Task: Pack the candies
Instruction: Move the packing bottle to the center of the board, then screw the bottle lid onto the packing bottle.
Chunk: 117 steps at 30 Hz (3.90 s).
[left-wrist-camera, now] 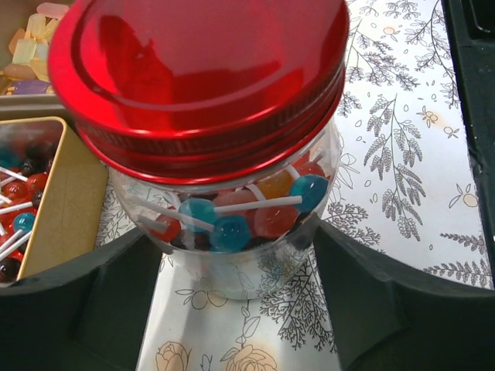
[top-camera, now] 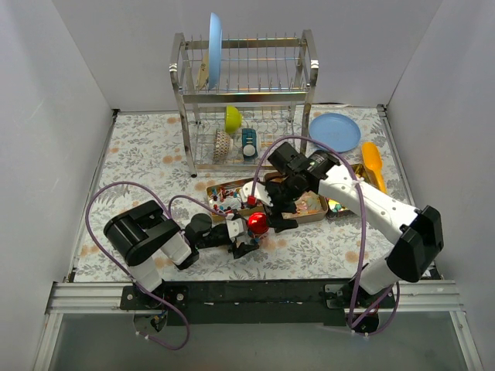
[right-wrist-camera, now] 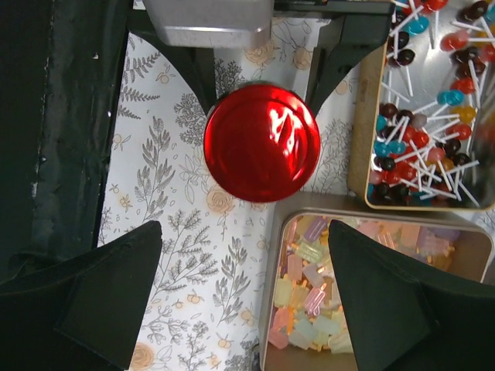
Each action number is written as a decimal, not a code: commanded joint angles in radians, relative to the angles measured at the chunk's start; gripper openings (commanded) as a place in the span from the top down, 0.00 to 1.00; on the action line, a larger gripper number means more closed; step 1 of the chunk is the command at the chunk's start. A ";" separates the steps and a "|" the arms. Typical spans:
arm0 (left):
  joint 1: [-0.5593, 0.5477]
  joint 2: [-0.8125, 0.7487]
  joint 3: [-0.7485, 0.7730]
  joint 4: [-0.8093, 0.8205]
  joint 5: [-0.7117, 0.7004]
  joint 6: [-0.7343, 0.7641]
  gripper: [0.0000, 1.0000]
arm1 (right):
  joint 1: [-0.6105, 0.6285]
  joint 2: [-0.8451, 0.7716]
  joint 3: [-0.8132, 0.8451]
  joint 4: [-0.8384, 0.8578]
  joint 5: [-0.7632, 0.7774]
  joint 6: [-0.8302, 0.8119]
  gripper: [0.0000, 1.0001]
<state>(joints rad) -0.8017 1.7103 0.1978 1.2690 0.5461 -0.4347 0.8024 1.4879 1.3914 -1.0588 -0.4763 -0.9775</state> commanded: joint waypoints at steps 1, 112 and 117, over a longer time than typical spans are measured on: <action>-0.005 -0.008 0.005 0.033 0.035 0.013 0.34 | 0.038 0.061 0.008 0.056 -0.050 -0.038 0.06; 0.033 0.017 0.009 -0.120 0.041 -0.013 1.00 | 0.096 0.197 0.129 -0.178 0.013 -0.167 0.18; 0.039 0.018 0.011 -0.120 0.037 -0.019 1.00 | 0.093 0.106 0.017 -0.187 0.054 -0.089 0.19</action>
<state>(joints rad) -0.7746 1.7134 0.2115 1.2358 0.6163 -0.4351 0.8948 1.6863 1.4826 -1.1534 -0.4435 -1.1492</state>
